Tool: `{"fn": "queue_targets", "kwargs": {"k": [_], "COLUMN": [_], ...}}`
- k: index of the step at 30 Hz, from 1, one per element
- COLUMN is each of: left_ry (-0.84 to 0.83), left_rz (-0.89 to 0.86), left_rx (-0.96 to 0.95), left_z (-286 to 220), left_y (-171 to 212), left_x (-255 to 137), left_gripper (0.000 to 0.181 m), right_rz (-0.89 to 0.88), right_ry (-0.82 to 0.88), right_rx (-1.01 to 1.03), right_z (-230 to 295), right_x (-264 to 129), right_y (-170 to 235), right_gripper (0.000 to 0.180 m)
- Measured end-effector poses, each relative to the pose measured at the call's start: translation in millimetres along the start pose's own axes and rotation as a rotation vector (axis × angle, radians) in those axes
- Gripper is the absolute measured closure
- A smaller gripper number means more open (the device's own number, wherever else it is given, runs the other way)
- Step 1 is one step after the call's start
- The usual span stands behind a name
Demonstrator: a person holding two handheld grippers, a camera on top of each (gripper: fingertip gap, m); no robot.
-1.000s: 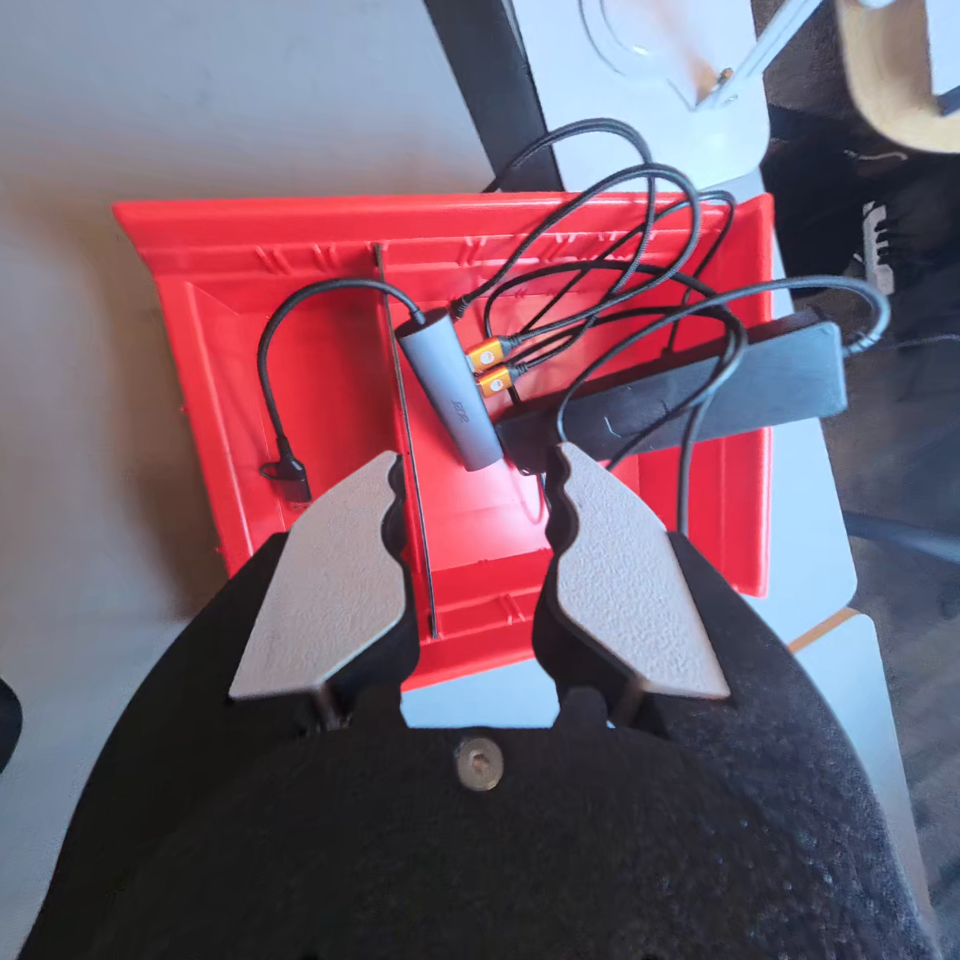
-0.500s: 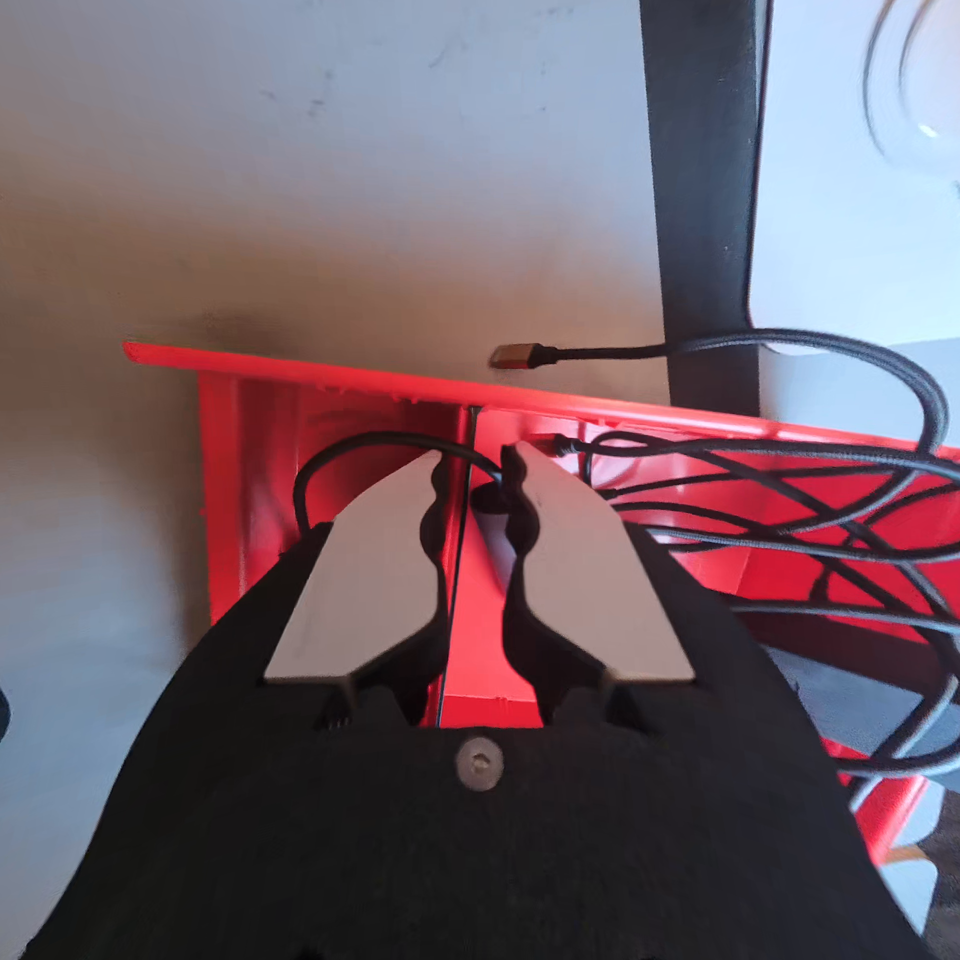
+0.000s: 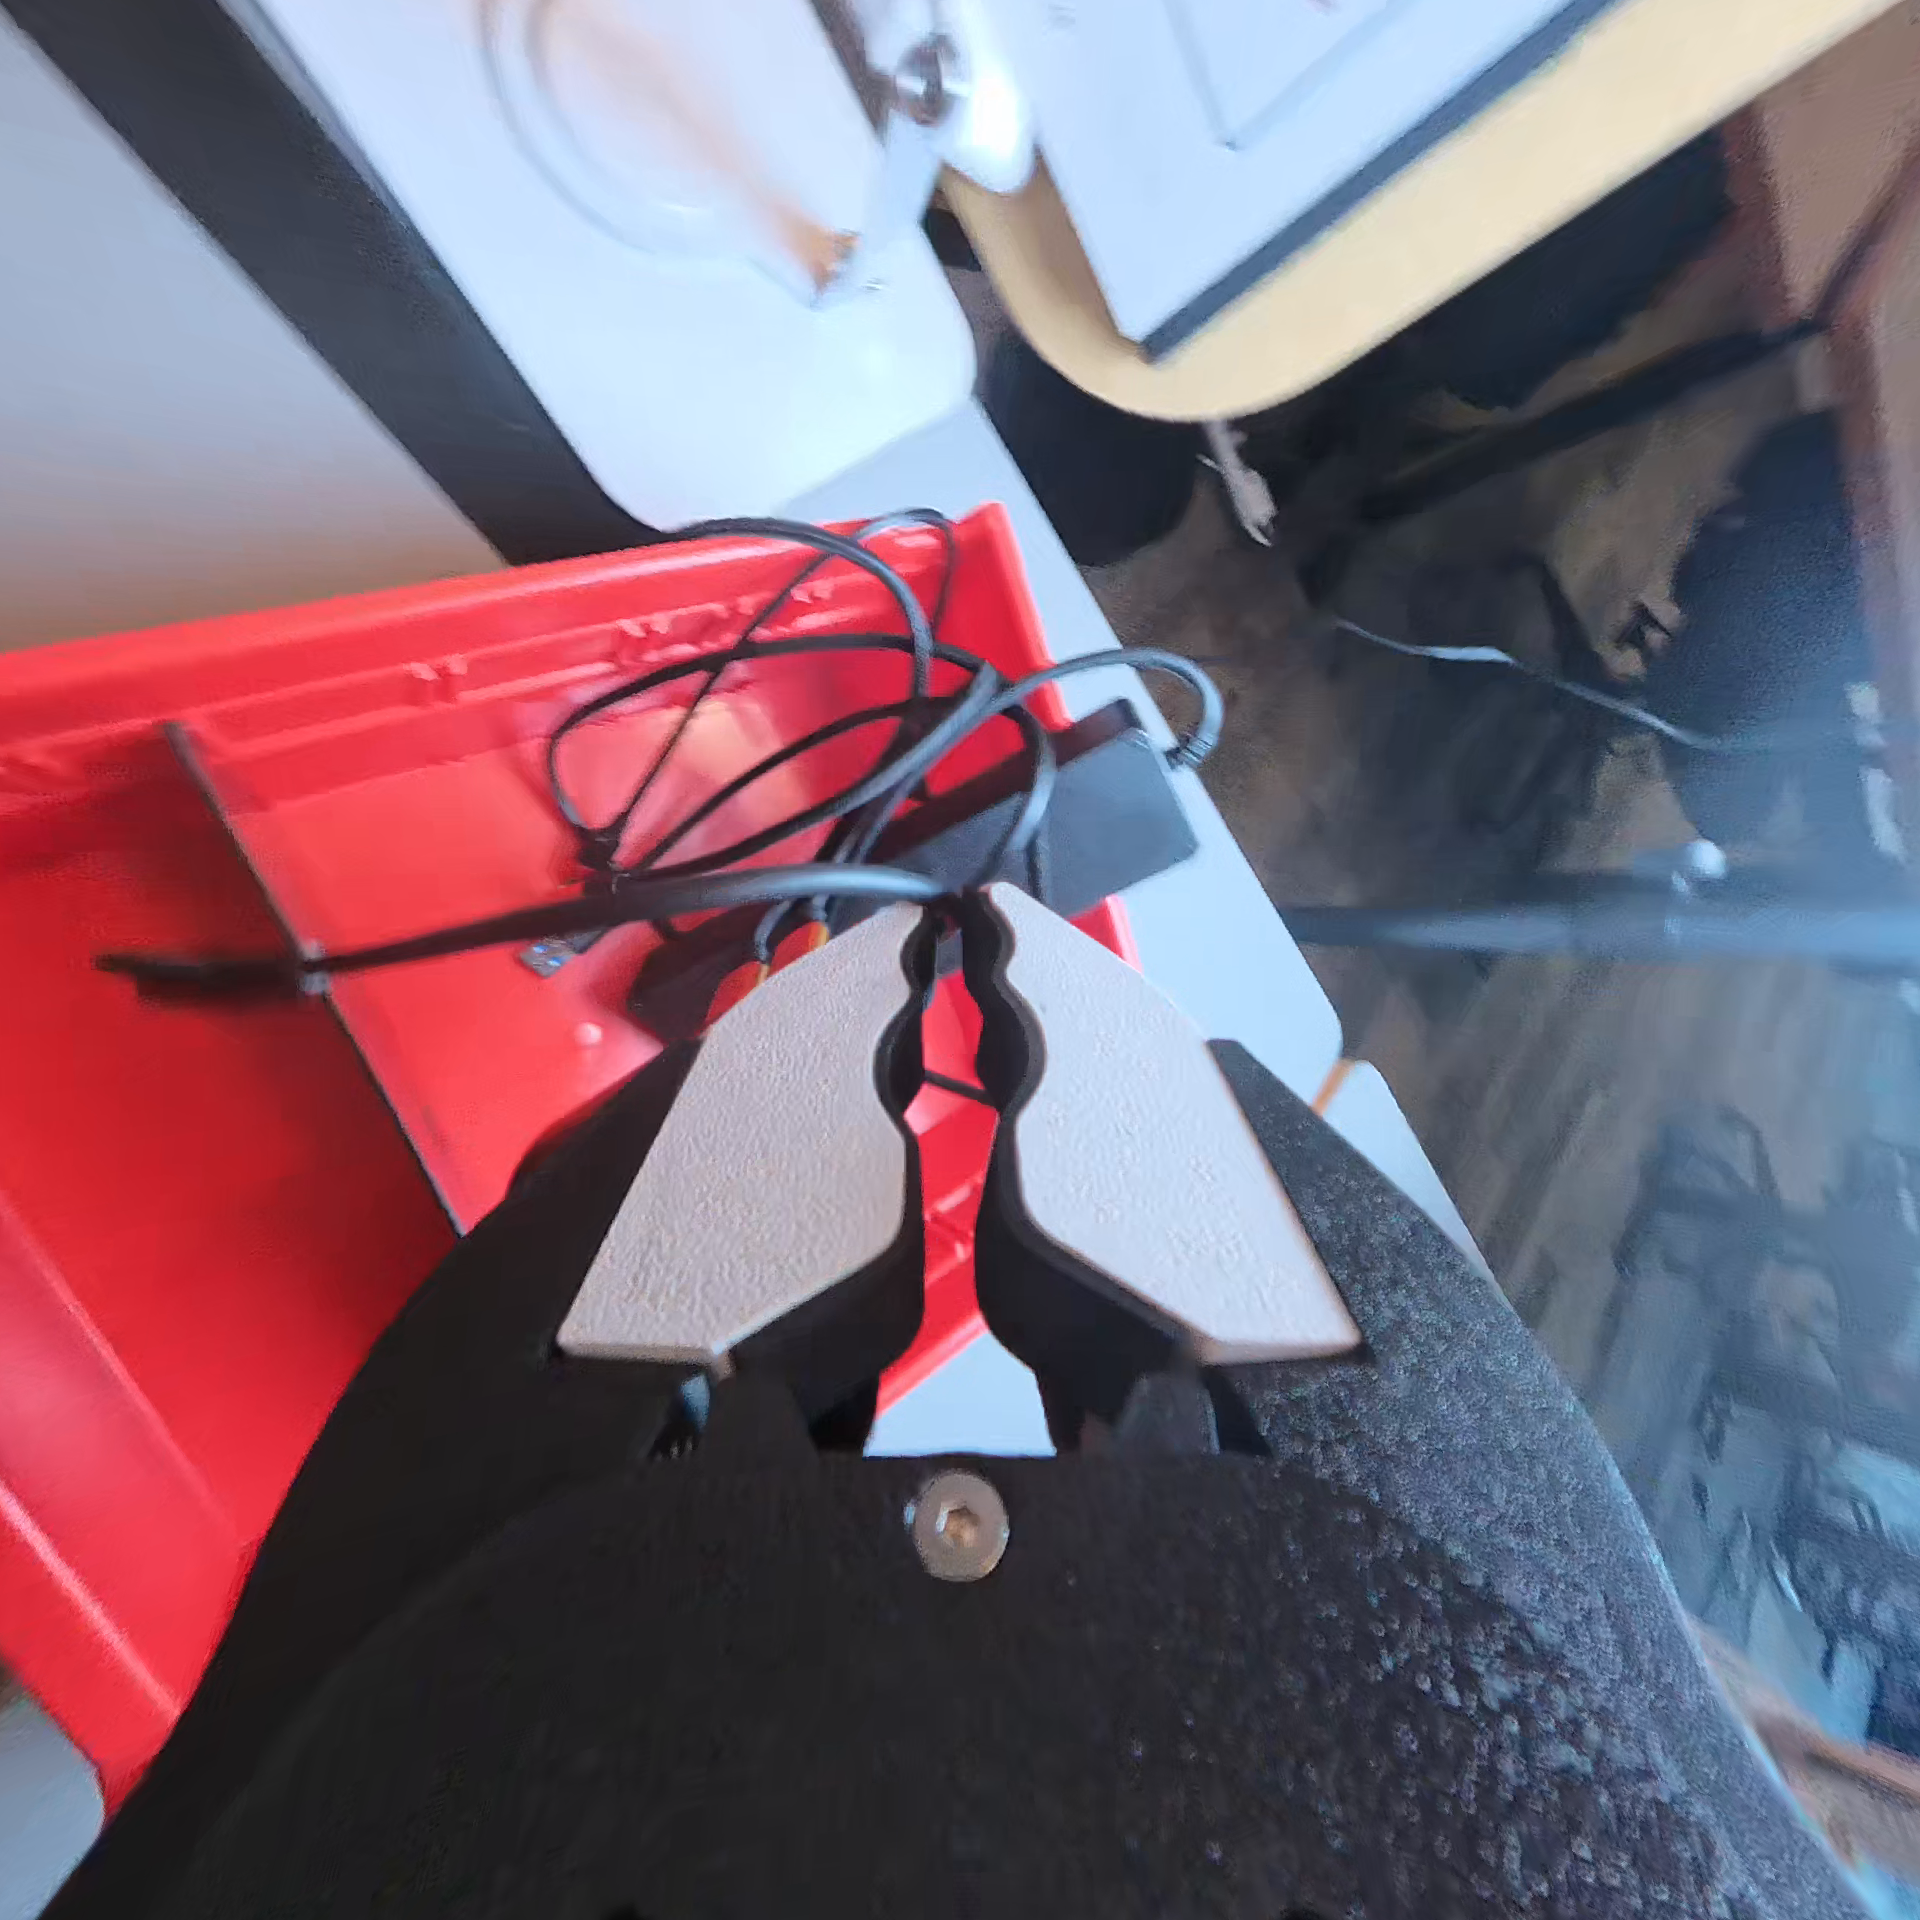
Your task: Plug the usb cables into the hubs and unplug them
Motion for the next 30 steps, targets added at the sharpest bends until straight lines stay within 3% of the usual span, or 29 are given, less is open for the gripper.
{"fn": "queue_targets", "kwargs": {"k": [1, 5, 10, 18, 20, 23, 26, 28, 30], "left_ry": [-0.002, -0.006, -0.006, -0.007, -0.001, 0.006, 0.012, 0.021, 0.027], "left_rz": [0.0, 0.0, -0.001, 0.006, 0.008, 0.011, 0.02, 0.016, 0.001], "left_rx": [-0.001, -0.011, -0.022, -0.029, -0.035, -0.034, -0.036, -0.038, -0.022], "left_z": [0.1, 1.0, 0.2, 0.0, 0.2, -0.3, -0.7, -1.5, -3.3], "left_y": [0.2, 0.2, 0.7, 1.6, 1.7, 1.8, 2.2, 1.9, 0.6], "left_x": [0.1, 0.6, 1.3, 2.0, 2.3, 2.6, 3.9, 4.2, 2.8], "left_gripper": [0.162, 0.162, 0.163, 0.164, 0.164, 0.164, 0.164, 0.163, 0.161], "right_rz": [0.013, 0.104, 0.148, 0.133, 0.153, 0.144, 0.116, 0.108, 0.071], "right_ry": [0.044, 0.228, 0.378, 0.458, 0.451, 0.31, 0.263, 0.141, 0.054], "right_rx": [0.018, -0.014, -0.11, 0.007, -0.061, -0.25, -0.356, -0.282, -0.237], "right_z": [-5.4, -16.0, -8.3, -37.5, -29.0, 17.0, 45.3, 54.9, 57.6], "right_x": [-3.5, -4.3, 24.9, 41.2, 45.2, 51.7, 44.5, 33.7, 19.7], "right_y": [3.2, 17.3, 22.4, 25.8, 28.0, 27.4, 24.1, 21.8, 18.5], "right_gripper": [0.175, 0.175, 0.174, 0.174, 0.174, 0.173, 0.163, 0.136, 0.119]}}
Point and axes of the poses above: each gripper's, where its closed fingertips meet, x out along the fingers, y out of its underside, z = x × y across the jaws, the point moved 6 cm from there along -x, back along the fingers, and after that the axes turned 4 degrees about -z, right-handed, at the moved point
